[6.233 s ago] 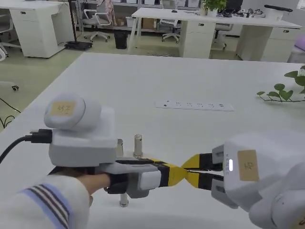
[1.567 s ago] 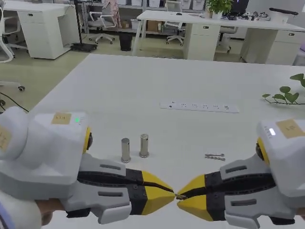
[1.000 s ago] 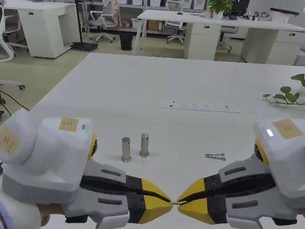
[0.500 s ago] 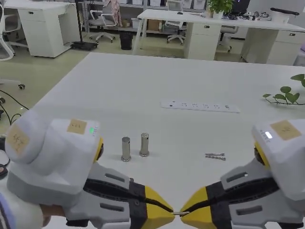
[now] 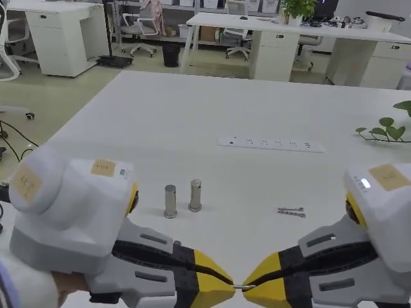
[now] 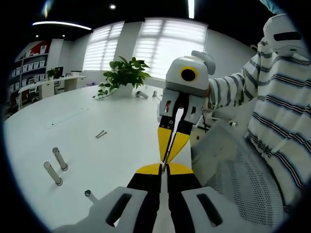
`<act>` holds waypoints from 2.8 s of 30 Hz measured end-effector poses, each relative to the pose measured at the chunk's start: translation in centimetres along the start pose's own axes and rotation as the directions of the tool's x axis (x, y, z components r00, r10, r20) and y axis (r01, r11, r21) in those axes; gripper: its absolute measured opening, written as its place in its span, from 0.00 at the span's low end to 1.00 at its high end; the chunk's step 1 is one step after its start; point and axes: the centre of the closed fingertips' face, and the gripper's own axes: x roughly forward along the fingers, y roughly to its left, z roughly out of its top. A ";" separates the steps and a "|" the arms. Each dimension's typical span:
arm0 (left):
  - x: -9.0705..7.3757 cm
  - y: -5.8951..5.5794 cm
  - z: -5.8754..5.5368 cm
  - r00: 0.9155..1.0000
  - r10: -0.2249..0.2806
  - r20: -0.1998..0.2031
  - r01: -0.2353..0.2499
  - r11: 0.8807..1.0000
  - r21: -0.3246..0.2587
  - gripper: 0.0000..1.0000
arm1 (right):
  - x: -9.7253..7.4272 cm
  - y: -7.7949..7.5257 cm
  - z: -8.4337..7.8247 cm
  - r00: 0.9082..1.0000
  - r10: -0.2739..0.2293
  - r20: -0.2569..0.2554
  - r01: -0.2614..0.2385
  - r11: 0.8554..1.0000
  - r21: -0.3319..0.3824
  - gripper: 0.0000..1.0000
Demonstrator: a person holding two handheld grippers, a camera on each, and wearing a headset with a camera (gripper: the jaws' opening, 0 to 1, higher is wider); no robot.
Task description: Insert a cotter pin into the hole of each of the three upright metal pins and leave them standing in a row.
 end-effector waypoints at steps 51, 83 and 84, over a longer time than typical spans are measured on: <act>-3.9 10.5 -4.8 0.886 0.464 0.018 -0.454 0.875 -0.170 0.27 | 2.8 -5.2 -3.0 0.986 -0.128 -0.106 0.134 0.990 0.047 0.02; -2.1 12.6 -8.3 0.870 0.491 -0.037 -0.487 0.847 -0.215 0.23 | 5.1 -8.0 -3.8 0.980 -0.137 -0.145 0.150 0.985 0.086 0.02; -2.1 12.6 -8.3 0.870 0.492 -0.040 -0.488 0.846 -0.215 0.22 | 5.1 -8.0 -3.8 0.980 -0.137 -0.146 0.151 0.985 0.088 0.02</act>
